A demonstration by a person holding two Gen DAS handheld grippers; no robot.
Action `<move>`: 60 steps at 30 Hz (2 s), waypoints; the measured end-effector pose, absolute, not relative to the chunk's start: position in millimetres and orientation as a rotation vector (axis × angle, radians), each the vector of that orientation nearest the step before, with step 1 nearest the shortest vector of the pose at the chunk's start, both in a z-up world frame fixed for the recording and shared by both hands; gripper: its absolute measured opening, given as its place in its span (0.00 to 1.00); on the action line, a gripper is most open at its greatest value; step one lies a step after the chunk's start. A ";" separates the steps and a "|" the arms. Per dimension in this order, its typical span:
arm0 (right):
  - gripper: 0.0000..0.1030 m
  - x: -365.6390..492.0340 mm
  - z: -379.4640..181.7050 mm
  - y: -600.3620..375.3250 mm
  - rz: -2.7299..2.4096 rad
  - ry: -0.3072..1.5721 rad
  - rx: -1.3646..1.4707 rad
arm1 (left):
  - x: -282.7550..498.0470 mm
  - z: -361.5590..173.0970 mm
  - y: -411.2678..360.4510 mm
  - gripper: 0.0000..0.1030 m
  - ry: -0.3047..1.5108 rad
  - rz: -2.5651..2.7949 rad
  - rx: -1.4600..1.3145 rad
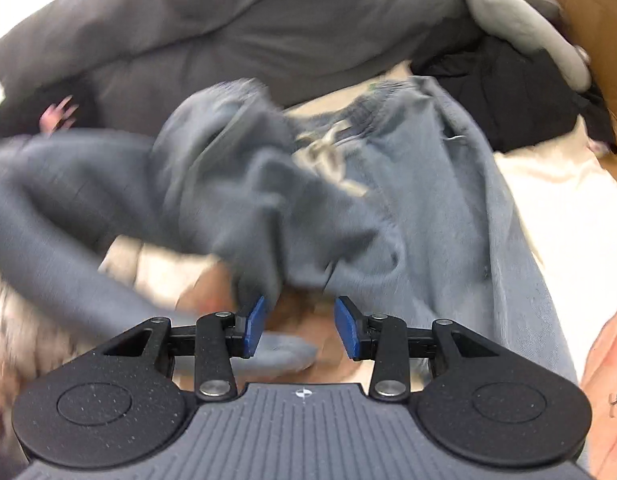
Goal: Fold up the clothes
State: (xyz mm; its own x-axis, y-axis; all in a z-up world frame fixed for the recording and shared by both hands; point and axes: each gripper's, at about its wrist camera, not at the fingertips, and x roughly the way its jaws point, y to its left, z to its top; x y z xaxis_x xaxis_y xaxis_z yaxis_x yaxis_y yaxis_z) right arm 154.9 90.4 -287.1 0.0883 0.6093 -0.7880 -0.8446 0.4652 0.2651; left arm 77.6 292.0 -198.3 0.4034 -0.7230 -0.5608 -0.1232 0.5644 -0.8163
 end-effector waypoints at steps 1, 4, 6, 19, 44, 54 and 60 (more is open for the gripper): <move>0.45 148.4 -286.2 84.7 1.135 0.999 -0.317 | 77.0 -197.8 291.0 0.11 1.114 -0.458 -0.925; 0.45 131.4 -285.5 74.0 1.195 0.995 -0.381 | 77.9 -197.3 284.2 0.11 1.122 -0.463 -0.919; 0.45 124.3 -284.0 70.2 1.219 0.989 -0.377 | 80.4 -195.1 278.4 0.11 1.125 -0.472 -0.911; 0.61 84.9 -281.2 44.9 1.307 0.967 -0.340 | 93.3 -193.9 258.5 0.11 1.116 -0.474 -0.888; 0.02 76.7 -307.2 72.3 1.314 0.959 -0.471 | 109.8 -227.5 318.9 0.58 1.298 -0.105 -0.598; 0.02 75.1 -307.1 68.6 1.303 0.972 -0.469 | 138.8 -269.7 353.0 0.64 1.240 0.022 -0.656; 0.02 72.8 -308.9 68.3 1.302 0.977 -0.483 | 145.0 -287.1 364.8 0.65 1.182 0.046 -0.692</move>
